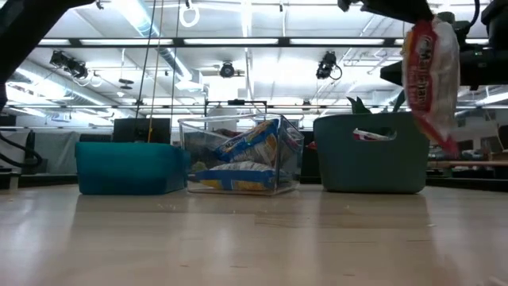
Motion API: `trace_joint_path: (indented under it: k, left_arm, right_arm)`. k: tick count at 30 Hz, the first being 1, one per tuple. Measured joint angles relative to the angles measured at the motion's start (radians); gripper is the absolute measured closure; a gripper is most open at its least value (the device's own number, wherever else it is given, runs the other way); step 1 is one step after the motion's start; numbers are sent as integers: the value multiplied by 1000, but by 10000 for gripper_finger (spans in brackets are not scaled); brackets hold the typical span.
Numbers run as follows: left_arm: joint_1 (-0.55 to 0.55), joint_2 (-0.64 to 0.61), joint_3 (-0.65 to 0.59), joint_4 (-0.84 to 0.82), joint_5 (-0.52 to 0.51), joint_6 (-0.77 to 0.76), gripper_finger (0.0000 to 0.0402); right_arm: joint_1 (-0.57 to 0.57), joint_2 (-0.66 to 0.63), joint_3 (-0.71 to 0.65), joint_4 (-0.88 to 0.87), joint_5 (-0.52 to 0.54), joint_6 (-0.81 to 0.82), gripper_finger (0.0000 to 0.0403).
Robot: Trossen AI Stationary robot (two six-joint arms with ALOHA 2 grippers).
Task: Sort Maruchan noodles
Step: Put the red noodle pack into the dark green bin
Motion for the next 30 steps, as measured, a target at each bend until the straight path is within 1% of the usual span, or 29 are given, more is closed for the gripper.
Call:
trace_joint_path:
  k: [6, 8, 10, 13, 17, 20, 23, 26, 28, 30]
  left_arm:
    - [89, -45, -1, 61, -4, 44, 401]
    - [125, -46, 0, 127, -4, 61, 401]
    - [163, -45, 0, 154, 10, 65, 401]
    - [231, -45, -2, 140, 41, 35, 401]
    - [332, -29, -38, 75, 133, -54, 399]
    - [385, -28, -106, 98, 209, -78, 392]
    - [418, -28, -157, 78, 304, -143, 387]
    - [435, -28, -224, 79, 400, -171, 384]
    - [437, -28, -249, 61, 424, -170, 373]
    - [427, -28, -250, 38, 429, -150, 352]
  right_arm:
    - [0, 0, 0, 0, 0, 0, 353]
    - [0, 0, 0, 0, 0, 0, 353]
    - [0, 0, 0, 0, 0, 0, 353]
    - [0, 0, 0, 1, 0, 0, 353]
    - [0, 0, 0, 1, 1, 0, 353]
    - [0, 0, 0, 0, 1, 0, 353]
    - [0, 0, 0, 0, 1, 0, 353]
    - [0, 0, 0, 0, 1, 0, 353]
    - [0, 0, 0, 0, 1, 0, 353]
    - [0, 0, 0, 1, 1, 0, 353]
